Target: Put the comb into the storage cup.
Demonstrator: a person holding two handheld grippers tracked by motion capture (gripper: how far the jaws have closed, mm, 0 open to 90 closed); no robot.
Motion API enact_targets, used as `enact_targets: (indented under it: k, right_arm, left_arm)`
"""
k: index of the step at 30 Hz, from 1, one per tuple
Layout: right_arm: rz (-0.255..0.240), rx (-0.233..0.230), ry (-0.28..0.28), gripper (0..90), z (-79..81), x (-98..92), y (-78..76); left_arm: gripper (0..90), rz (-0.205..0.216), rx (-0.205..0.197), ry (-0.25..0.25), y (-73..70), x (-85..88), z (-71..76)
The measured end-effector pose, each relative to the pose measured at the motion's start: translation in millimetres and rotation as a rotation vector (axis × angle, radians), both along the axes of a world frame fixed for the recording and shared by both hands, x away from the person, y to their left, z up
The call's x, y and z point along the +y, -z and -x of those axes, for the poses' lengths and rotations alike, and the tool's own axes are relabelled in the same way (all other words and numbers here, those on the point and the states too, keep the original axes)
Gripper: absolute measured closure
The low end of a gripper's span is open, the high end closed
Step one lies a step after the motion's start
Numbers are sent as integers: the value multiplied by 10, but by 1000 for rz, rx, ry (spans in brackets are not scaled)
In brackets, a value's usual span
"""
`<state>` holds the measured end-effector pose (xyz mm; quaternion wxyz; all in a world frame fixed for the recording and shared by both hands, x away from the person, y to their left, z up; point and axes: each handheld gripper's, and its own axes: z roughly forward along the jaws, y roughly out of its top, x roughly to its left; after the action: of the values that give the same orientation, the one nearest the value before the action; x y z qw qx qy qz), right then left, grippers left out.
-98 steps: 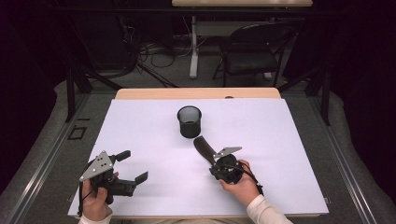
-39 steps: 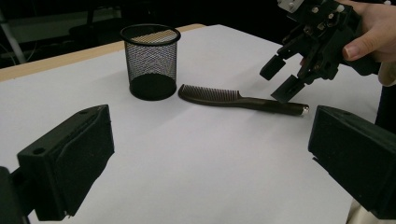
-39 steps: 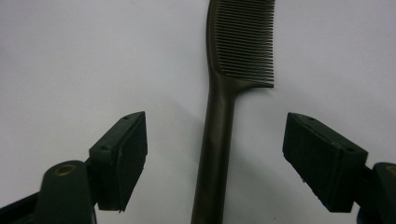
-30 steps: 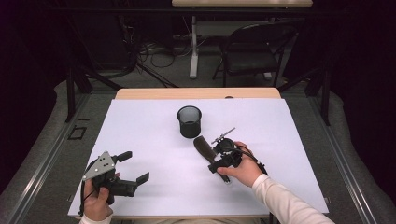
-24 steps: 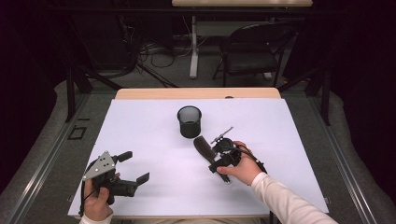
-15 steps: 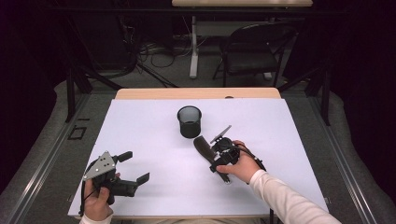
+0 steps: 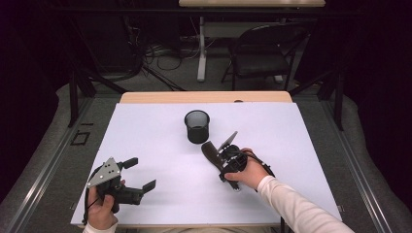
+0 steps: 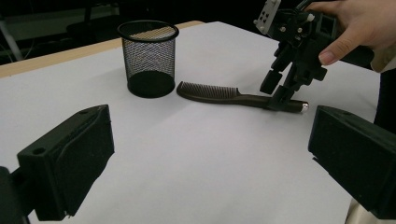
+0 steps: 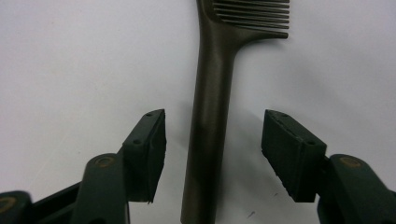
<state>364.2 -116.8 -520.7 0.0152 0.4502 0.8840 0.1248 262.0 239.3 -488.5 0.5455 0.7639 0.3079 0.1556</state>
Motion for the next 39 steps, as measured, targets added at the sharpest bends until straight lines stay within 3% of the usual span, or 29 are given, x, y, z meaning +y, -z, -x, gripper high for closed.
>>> enact_targets:
  k: [3,4,8,13,14,15,16,17,25,39]
  right_arm:
    - [26,19,-8,447,-6,9,-8]
    - [10,6,-5,454,-3,12,14]
    - [38,30,-6,481,-16,18,2]
    - [31,29,2,529,-20,16,14]
    - [-17,-7,22,537,-7,22,59]
    - [-32,-12,40,540,3,30,70]
    - [-30,-5,42,545,5,34,67]
    - [15,31,26,549,-4,36,28]
    - [49,44,-3,595,-11,52,27]
    - [56,33,-1,644,2,69,47]
  left_arm:
    - [4,1,1,0,1,-1,0]
    - [4,1,1,0,0,-1,0]
    - [4,-6,0,-8,1,-4,3]
    - [4,-2,2,-1,4,3,-4]
    - [4,-4,3,-2,5,2,-4]
    - [4,-4,3,-2,6,1,-4]
    - [4,-5,3,-1,6,0,-4]
    - [4,-5,2,-1,6,-1,-4]
    - [4,-4,2,-2,7,2,-4]
    - [4,-4,1,-1,11,1,-8]
